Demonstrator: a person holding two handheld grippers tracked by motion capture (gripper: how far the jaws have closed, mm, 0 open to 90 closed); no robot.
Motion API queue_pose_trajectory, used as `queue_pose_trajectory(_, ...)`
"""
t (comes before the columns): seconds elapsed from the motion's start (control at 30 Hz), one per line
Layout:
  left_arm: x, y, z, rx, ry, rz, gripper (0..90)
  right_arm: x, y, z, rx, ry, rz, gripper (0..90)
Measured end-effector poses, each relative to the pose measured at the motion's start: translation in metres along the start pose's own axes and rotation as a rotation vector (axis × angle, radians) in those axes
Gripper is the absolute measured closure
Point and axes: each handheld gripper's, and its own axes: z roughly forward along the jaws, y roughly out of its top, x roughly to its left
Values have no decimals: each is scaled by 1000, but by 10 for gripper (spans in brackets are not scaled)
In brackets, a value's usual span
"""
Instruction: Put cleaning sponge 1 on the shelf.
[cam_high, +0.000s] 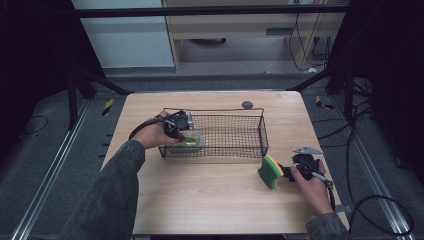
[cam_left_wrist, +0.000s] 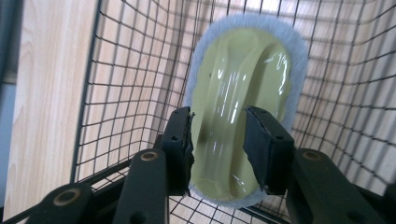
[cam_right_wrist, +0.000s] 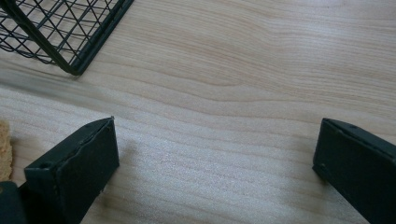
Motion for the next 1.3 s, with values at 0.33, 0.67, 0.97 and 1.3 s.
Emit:
queue_pose_trajectory(0.33,0,-2,-30,-83,44,-66,496,0,0,0,-1,-2,-1,4)
queue_pose_trajectory(0.67,-3,0,-44,-114,102,-169,143,0,0,0,0,1,6,4)
queue_pose_trajectory(0.97,-11,-6,-69,-222,120,-302,66,0,0,0,-2,1,2,4)
queue_pose_trajectory(1.3,-23,-35,-81,-309,178,-410,52,0,0,0,-1,-2,5,4)
